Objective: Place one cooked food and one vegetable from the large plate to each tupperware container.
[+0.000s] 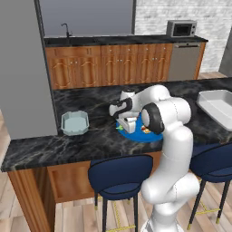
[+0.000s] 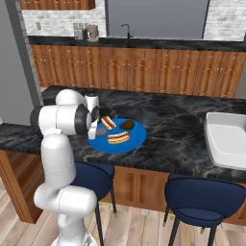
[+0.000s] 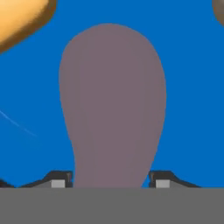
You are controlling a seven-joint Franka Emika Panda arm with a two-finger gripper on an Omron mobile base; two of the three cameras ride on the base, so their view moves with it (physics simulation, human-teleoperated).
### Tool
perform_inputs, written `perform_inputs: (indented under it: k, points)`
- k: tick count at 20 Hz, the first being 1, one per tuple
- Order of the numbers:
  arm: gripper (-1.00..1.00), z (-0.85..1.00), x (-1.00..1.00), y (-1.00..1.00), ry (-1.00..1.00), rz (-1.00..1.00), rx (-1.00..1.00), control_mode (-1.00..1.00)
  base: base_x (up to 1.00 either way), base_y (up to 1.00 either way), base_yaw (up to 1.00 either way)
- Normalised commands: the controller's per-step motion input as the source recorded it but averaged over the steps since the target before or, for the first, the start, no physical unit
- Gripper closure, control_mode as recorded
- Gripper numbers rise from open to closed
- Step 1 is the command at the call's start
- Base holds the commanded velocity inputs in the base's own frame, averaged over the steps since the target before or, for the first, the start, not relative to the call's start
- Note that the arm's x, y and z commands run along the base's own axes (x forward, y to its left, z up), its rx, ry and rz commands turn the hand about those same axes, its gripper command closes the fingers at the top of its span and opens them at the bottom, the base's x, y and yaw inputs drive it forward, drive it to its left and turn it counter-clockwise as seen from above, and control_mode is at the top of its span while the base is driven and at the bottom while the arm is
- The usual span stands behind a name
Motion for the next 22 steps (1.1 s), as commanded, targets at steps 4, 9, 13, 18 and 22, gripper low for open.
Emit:
perform_inputs:
  k: [4, 9, 13, 18, 22]
  points:
    - [1.00, 0.49, -0.18, 0.00, -0.07, 0.01, -0.01, -1.00, 0.00, 0.00, 0.00]
    - [1.00, 1.00, -0.40, 0.30, -0.04, 0.18, -0.11, -1.00, 0.00, 0.00, 0.00]
    - [1.00, 0.69, -0.38, 0.73, -0.03, 0.57, -0.06, -1.00, 0.00, 0.00, 0.00]
    - [1.00, 0.52, -0.15, 0.68, -0.03, 0.59, 0.00, -1.00, 0.00, 0.00, 0.00]
    - [1.00, 0.03, 0.00, 0.84, -0.22, 0.63, 0.06, -1.00, 0.00, 0.00, 0.00]
